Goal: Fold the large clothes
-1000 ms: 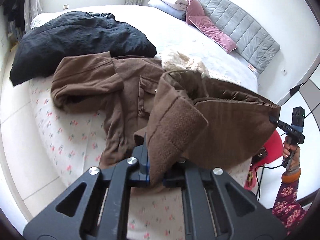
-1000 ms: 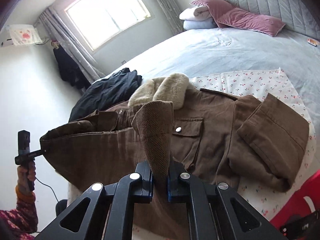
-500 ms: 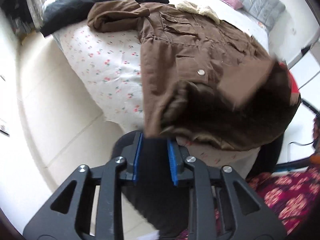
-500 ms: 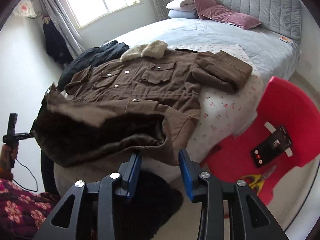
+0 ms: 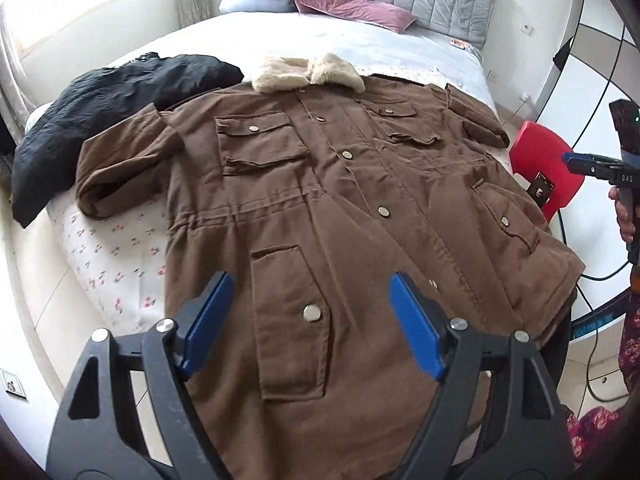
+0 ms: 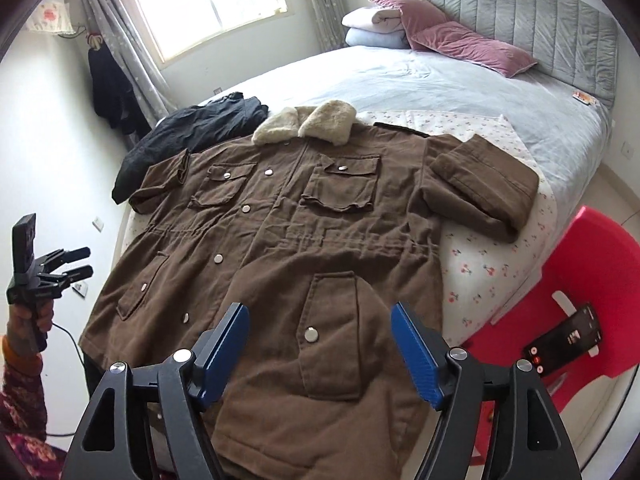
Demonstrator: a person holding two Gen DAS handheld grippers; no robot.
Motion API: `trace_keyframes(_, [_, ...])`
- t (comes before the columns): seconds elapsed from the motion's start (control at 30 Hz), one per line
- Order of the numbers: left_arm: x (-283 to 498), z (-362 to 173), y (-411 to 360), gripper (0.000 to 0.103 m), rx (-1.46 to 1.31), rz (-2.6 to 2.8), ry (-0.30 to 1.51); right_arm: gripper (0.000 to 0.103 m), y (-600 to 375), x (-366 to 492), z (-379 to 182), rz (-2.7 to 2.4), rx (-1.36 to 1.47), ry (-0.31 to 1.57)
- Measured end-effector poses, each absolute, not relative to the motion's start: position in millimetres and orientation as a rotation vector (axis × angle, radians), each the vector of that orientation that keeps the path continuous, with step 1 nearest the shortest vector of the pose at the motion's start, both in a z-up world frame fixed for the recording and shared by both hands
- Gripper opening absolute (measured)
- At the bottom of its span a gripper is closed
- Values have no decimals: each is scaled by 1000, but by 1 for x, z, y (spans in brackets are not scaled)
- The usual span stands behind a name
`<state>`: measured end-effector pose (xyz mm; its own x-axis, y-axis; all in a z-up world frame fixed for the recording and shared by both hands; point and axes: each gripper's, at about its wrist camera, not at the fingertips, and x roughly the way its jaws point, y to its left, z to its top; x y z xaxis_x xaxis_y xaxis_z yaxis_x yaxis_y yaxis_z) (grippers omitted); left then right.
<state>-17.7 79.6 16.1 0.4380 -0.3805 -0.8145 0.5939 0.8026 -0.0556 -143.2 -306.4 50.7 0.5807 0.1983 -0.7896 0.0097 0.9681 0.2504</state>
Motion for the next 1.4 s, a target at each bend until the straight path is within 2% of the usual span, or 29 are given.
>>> trace_keyframes(0.13, [4, 2, 40, 81, 291, -577, 1003, 75, -290, -89, 38, 127, 263, 1008])
trace_keyframes(0.27, [35, 14, 17, 81, 323, -555, 1055, 75, -285, -48, 45, 96, 244, 1057])
trace_keyframes(0.6, [153, 83, -21, 81, 387, -447, 1045, 75, -288, 38, 120, 124, 211, 1150])
trace_keyframes(0.73, [208, 85, -55, 81, 371, -434, 1034, 84, -293, 88, 135, 84, 239, 1080])
trace_keyframes(0.83, [252, 69, -82, 81, 321, -422, 1035, 85, -295, 141, 113, 62, 286, 1028])
trace_keyframes(0.97, [305, 36, -110, 79, 258, -390, 997, 85, -292, 214, 53, 5, 325, 955])
trace_keyframes(1.0, [322, 22, -117, 77, 238, -383, 980, 85, -288, 235, 32, -2, 325, 941])
trace_keyframes(1.07, [344, 4, -128, 65, 207, -379, 978, 84, -284, 265, -2, -3, 338, 916])
trace_keyframes(1.1, [358, -9, -134, 62, 187, -385, 989, 83, -282, 279, -17, -5, 345, 901])
trace_keyframes(1.17, [381, -31, -147, 55, 162, -395, 1005, 79, -279, 301, -38, -3, 355, 875])
trace_keyframes(1.3, [404, -61, -169, 54, 174, -405, 1025, 72, -277, 344, -72, -103, 267, 846])
trace_keyframes(1.33, [406, -67, -169, 54, 168, -405, 1039, 67, -279, 348, -78, -113, 241, 844])
trace_keyframes(1.4, [407, -76, -164, 39, 141, -407, 1047, 45, -277, 352, -89, -140, 165, 845])
